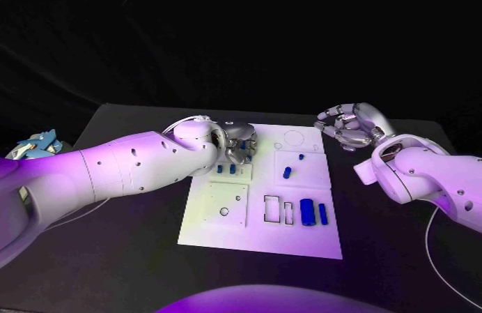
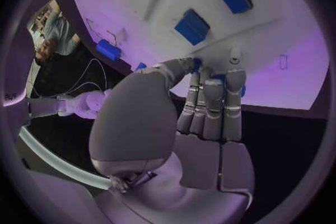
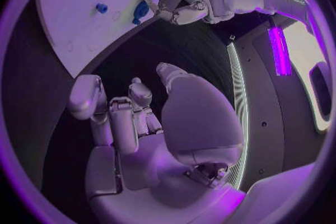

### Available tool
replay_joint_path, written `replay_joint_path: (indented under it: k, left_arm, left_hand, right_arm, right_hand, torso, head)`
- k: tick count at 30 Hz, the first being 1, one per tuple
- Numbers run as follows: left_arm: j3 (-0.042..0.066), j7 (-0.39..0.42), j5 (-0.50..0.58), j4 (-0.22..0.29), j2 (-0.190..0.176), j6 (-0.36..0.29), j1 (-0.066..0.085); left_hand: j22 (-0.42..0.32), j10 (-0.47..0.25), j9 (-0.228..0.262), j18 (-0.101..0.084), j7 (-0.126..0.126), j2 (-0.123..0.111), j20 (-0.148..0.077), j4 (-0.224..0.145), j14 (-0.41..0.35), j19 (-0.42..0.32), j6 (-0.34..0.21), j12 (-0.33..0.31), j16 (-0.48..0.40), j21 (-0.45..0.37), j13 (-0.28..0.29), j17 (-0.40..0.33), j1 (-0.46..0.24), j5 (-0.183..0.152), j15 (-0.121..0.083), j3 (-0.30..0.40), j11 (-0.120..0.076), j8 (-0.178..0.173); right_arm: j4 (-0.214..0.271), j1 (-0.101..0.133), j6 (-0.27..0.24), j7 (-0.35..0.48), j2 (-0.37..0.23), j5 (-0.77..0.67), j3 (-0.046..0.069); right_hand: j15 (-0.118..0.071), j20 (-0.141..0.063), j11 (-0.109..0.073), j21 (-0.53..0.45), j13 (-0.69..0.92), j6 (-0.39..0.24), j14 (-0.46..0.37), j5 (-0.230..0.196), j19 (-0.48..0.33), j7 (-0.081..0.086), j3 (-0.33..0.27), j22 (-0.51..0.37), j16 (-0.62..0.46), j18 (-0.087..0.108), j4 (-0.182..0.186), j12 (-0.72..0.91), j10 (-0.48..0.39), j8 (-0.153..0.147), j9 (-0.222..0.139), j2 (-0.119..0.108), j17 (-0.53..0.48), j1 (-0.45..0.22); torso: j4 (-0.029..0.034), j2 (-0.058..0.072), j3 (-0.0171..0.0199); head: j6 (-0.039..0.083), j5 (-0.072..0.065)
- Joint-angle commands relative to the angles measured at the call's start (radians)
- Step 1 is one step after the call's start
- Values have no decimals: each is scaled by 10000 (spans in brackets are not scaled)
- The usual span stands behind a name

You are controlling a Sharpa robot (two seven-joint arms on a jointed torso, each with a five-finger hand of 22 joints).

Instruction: Assemble the parts on the task board

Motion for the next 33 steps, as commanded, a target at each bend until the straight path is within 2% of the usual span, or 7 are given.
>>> replay_joint_path:
  k: [1, 3, 4, 7, 13, 26, 33]
  left_arm:
    - [-28, -61, 42, -57, 39, 55, -27]
    - [-32, -67, 58, -71, 46, 61, -27]
    - [-35, -67, 64, -77, 49, 65, -27]
    - [-43, -57, 76, -85, 54, 88, -27]
    - [-50, 9, 85, -83, 68, 53, -28]
    - [-52, 113, 103, -86, 34, -344, -29]
    - [21, 227, 316, 264, -235, -729, -30]
  left_hand:
    - [38, 90, -23, -182, 18, 117, 19, 21, 88, 90, 67, -64, 78, 58, -30, 23, -28, -22, 8, 59, 8, -86]
    - [91, 112, -38, -193, 18, 118, 19, 50, 135, 122, 65, -88, 121, 97, -56, 70, -88, -34, 7, 67, 7, -123]
    - [433, 293, -50, -257, -11, 183, 7, 13, 391, 376, 112, -53, 325, 319, -68, 401, -58, -50, -37, 138, -45, -162]
    - [727, 480, -42, -312, -58, 241, -24, -42, 635, 597, 275, -47, 510, 529, -94, 659, -47, -64, -89, 206, -107, -169]
    - [1760, 1120, 80, -520, -233, 455, -155, -315, 1323, 1376, 886, -44, 992, 1208, -115, 1512, 63, -109, -291, 367, -326, -109]
    - [1988, 1328, 122, -567, -245, 475, -225, -514, 1482, 1542, 1050, -217, 1055, 1378, -162, 1605, 72, -124, -334, 444, -350, -234]
    - [2021, 1370, 127, -574, -224, 470, -224, -538, 1495, 1564, 1080, -276, 1050, 1403, -178, 1573, 43, -120, -322, 455, -334, -277]
  right_arm:
    - [-1, -6, 44, 100, 14, -28, 2]
    - [0, -6, 43, 102, 15, -28, 2]
    - [2, -6, 43, 103, 13, -28, 2]
    - [4, -6, 40, 102, 10, -28, 2]
    - [6, -7, 33, 105, 8, -28, 2]
    - [1, -10, 16, 118, 6, -28, 2]
    - [-3, -25, 10, 129, 1, -28, 2]
  right_hand:
    - [-72, 7, -49, -42, 4, 56, 513, 36, -81, -18, 12, -14, -50, 133, 26, 69, 53, 41, -15, 28, 632, -86]
    - [-72, 7, -49, -42, 4, 56, 513, 36, -81, -18, 12, -14, -50, 133, 26, 69, 53, 41, -15, 28, 632, -86]
    - [-72, 7, -49, -42, 4, 56, 513, 36, -81, -18, 12, -14, -50, 133, 26, 69, 53, 41, -15, 28, 632, -86]
    - [-72, 7, -49, -42, 4, 56, 513, 36, -81, -18, 12, -14, -50, 133, 26, 69, 53, 41, -15, 28, 632, -86]
    - [-73, 7, -50, -55, 0, 62, 513, 43, -87, -19, 15, -22, -50, 136, 30, 69, 52, 50, -16, 41, 633, -89]
    - [-73, 7, -50, -55, 0, 62, 513, 43, -87, -19, 15, -22, -50, 136, 30, 69, 52, 50, -16, 41, 633, -89]
    - [-73, 7, -50, -55, 0, 62, 513, 43, -87, -19, 15, -22, -50, 136, 30, 69, 52, 50, -16, 41, 633, -89]
  torso:
    - [9, -8, 11]
    - [8, -12, 12]
    - [4, -17, 14]
    - [4, -11, 13]
    - [6, -10, 6]
    - [8, -5, 3]
    - [4, -16, -4]
  head:
    - [-1, -13]
    - [7, -9]
    - [6, -7]
    - [6, -12]
    - [6, -10]
    - [36, -11]
    - [71, -23]
